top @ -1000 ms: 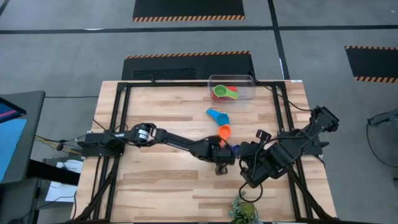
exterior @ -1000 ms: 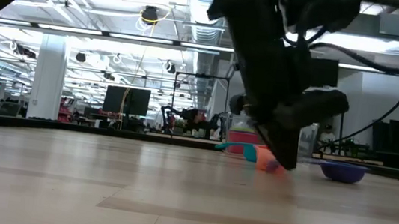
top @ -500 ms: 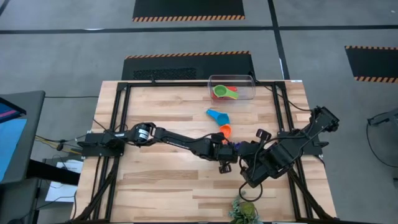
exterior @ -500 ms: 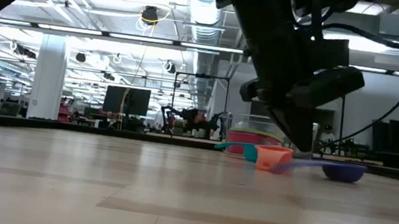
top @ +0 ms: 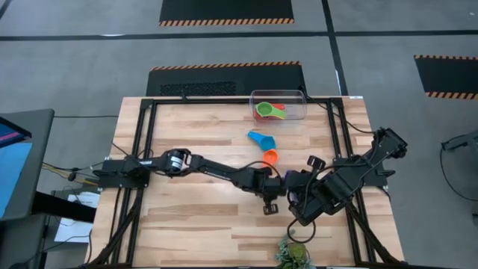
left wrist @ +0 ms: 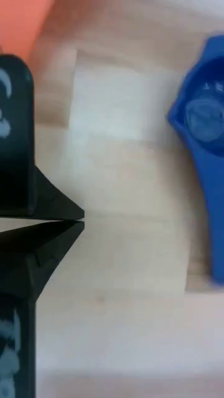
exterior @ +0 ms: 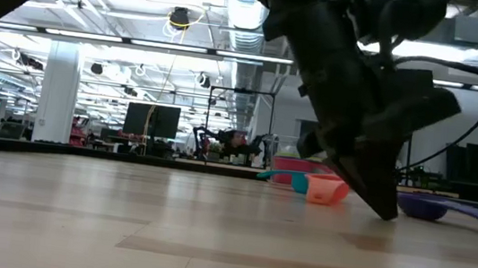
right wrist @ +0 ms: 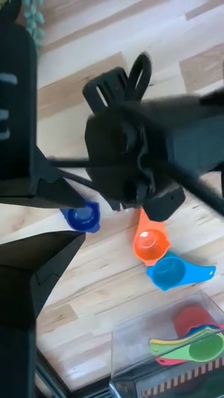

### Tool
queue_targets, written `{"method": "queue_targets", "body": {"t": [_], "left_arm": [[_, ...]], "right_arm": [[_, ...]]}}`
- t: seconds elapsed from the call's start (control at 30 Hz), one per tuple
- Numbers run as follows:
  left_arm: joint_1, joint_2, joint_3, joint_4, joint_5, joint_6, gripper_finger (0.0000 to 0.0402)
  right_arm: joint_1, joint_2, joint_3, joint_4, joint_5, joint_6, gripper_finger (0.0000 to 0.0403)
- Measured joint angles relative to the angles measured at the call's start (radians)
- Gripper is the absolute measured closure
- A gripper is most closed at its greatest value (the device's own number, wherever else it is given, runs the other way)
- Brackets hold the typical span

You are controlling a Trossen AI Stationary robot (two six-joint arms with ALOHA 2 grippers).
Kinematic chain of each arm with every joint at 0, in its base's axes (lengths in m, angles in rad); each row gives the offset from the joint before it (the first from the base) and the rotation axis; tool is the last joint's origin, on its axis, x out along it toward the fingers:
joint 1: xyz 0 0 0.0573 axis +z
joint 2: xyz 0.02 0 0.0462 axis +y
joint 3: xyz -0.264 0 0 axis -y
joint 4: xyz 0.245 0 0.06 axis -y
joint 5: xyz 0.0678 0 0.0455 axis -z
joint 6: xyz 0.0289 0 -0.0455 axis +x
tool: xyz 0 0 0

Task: Nest measuring cups in basket
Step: Adjust the colored measuring cups to the top center of the table

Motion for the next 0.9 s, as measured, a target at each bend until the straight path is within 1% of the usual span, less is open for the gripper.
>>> {"method": "queue_targets", "body": {"t": [0.1,0.3,0.5,0.57,0.67,0.83,0.9], "left_arm": [[-0.009,0.001,-0.001,0.024,0.002,-0.032,0.0402],[-0.02,0.005,0.019,0.007,0.007,-0.108,0.0401],[-0.025,0.005,0.033,0.022,0.006,-0.057,0.0401],[-0.02,0.006,0.032,0.018,0.005,-0.036,0.0401],[-0.005,0.006,0.032,0.045,-0.006,-0.005,0.0401],[0.016,0.006,0.032,0.111,0.007,0.005,0.0401],[0.018,0.006,0.032,0.128,0.009,0.011,0.0402]], "right_arm": [[0.0,0.0,0.0,0.0,0.002,-0.022,0.031],[-0.003,0.0,0.0,0.0,0.005,-0.025,0.031],[0.008,0.0,0.0,0.0,0.01,-0.008,0.031],[0.028,-0.006,0.003,0.0,0.042,0.006,0.031],[0.067,-0.028,0.031,0.0,0.134,0.009,0.031],[0.124,-0.058,0.089,0.005,0.278,0.009,0.031],[0.139,-0.07,0.108,0.004,0.308,0.009,0.031]]}}
